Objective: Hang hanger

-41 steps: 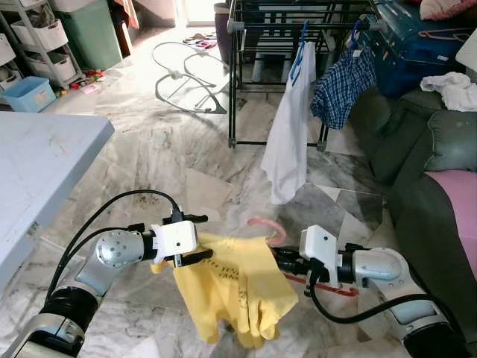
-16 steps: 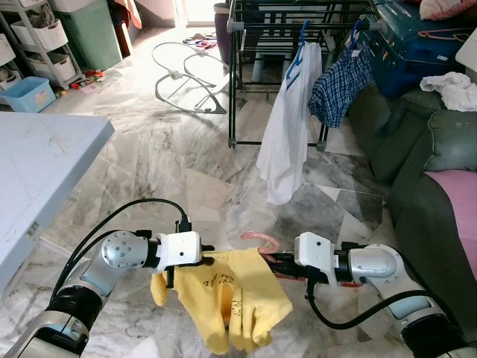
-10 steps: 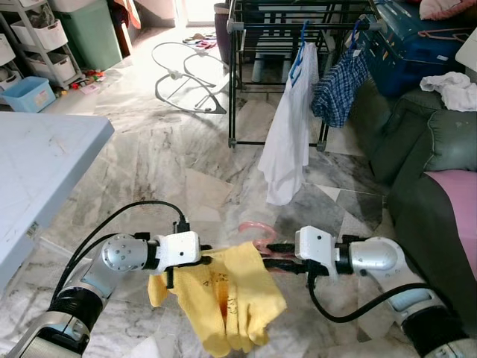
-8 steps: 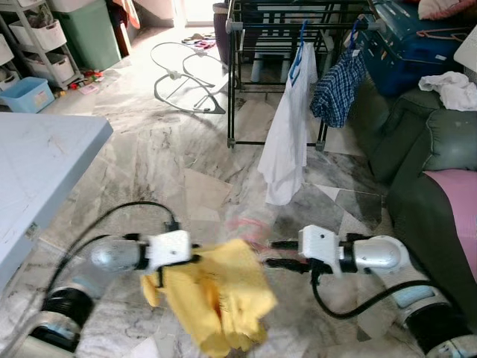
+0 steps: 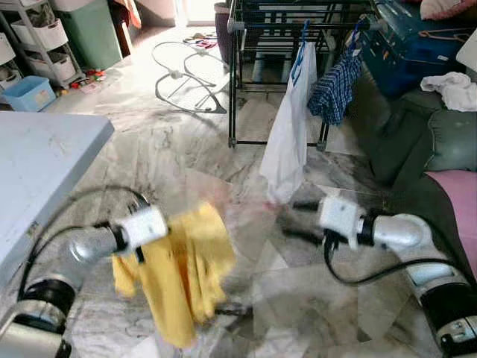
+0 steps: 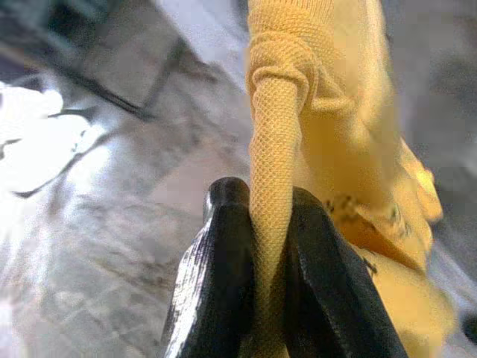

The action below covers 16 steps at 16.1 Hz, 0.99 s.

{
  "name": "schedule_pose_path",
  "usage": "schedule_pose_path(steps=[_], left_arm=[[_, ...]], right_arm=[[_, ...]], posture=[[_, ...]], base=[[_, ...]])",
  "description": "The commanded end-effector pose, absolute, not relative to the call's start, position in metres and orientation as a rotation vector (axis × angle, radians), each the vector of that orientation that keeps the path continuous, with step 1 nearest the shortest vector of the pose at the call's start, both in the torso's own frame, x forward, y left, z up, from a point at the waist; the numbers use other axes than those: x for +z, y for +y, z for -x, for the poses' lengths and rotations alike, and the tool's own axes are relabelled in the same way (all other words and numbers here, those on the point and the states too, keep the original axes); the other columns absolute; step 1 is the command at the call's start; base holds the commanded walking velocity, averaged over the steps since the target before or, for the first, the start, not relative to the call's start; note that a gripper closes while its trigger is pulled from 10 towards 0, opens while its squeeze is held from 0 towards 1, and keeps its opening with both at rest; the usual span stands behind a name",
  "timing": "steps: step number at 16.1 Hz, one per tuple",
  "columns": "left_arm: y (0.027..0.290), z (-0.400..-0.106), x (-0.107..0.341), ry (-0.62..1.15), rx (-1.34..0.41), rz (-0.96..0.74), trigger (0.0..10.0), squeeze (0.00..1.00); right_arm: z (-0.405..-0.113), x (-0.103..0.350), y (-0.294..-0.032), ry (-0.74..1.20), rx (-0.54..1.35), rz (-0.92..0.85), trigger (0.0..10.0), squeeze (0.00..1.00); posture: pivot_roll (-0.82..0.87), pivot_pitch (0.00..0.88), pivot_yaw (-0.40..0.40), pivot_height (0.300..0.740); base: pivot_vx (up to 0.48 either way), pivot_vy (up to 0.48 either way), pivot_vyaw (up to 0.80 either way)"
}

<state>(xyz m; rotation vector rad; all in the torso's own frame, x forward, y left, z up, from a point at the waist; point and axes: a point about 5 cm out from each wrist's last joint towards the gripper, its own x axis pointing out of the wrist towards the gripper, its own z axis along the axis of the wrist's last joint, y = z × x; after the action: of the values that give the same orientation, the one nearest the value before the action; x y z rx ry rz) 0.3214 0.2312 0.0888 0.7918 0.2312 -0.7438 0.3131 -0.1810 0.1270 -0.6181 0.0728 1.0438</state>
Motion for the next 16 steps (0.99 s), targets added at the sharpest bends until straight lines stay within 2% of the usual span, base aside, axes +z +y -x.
schedule_pose_path(steps=[1, 6, 9, 12, 15, 16], left_arm=[[0.235, -0.335, 0.114, 0.133, -0.654, -0.725, 0.0, 0.00], [0.229, -0.349, 0.154, -0.057, -0.629, -0.673, 0.0, 0.00], [0.219, -0.346, 0.164, -0.166, -0.689, -0.698, 0.0, 0.00], [0.211, -0.330, 0.152, -0.208, -0.803, -0.763, 0.0, 0.00], [0.209, -0.315, 0.139, -0.208, -0.922, -0.864, 0.0, 0.00], [0.210, -0.313, 0.140, -0.223, -0.928, -0.883, 0.0, 0.00]], right_arm=[[-0.311, 0.131, -0.176, 0.040, 1.039, 0.557, 10.0, 1.00], [-0.290, 0.092, -0.158, 0.120, 0.996, 0.207, 10.0, 1.00], [-0.285, 0.072, -0.154, 0.182, 0.932, 0.106, 10.0, 1.00], [-0.293, 0.058, -0.164, 0.232, 0.747, 0.043, 10.0, 0.99], [-0.305, 0.054, -0.176, 0.268, 0.581, 0.019, 10.0, 0.30], [-0.307, 0.053, -0.178, 0.280, 0.550, 0.026, 10.0, 0.21]], posture=[[-0.12, 0.062, 0.030, 0.740], [-0.12, 0.067, 0.042, 0.740], [-0.11, 0.066, 0.044, 0.740], [-0.10, 0.069, 0.040, 0.740], [-0.09, 0.074, 0.032, 0.740], [-0.09, 0.079, 0.030, 0.740]], base=[[0.000, 0.000, 0.00], [0.000, 0.000, 0.00], [0.000, 0.000, 0.00], [0.000, 0.000, 0.00], [0.000, 0.000, 0.00], [0.000, 0.000, 0.00]])
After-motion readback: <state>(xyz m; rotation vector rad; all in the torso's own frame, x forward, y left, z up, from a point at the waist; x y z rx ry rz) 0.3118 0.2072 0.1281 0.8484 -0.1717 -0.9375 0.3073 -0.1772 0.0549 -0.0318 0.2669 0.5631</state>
